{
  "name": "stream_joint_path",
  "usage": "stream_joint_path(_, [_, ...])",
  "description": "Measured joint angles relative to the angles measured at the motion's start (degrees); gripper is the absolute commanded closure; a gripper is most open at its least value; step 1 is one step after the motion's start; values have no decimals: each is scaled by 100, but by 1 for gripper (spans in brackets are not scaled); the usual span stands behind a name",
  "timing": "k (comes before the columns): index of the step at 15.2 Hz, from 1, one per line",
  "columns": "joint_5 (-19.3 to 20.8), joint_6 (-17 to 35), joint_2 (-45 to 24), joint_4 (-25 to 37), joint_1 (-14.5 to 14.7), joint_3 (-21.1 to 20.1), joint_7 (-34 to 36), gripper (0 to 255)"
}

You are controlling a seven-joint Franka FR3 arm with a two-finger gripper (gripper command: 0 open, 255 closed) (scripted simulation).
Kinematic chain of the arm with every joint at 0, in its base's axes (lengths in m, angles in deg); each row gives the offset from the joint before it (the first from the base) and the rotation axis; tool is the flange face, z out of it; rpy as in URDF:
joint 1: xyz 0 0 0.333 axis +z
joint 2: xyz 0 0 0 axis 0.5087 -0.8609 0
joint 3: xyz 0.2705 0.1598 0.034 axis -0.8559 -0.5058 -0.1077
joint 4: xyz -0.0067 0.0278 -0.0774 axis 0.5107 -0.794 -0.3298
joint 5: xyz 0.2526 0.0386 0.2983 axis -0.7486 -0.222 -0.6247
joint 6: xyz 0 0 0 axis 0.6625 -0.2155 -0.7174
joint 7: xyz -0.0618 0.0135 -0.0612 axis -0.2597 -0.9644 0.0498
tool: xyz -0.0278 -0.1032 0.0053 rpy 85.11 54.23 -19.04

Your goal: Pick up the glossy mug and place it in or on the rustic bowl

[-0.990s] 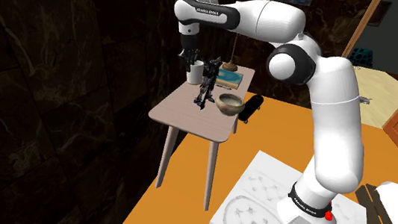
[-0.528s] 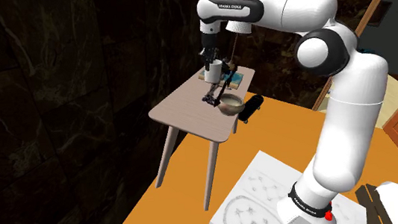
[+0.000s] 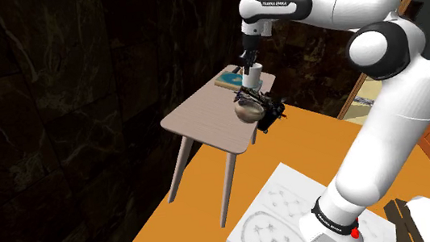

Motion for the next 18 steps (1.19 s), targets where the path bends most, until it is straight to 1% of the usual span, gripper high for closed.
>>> stream_joint_path(2, [43,87,202,-264,-126,111,-226,255])
stream_joint_path(3, [53,159,246,-377,-143,127,-253,255])
stream_joint_path(9, [67,638,284,-898,-155,138,-238,255])
stream_joint_path(18, [71,1302,237,-1517,-160,141,-187,255])
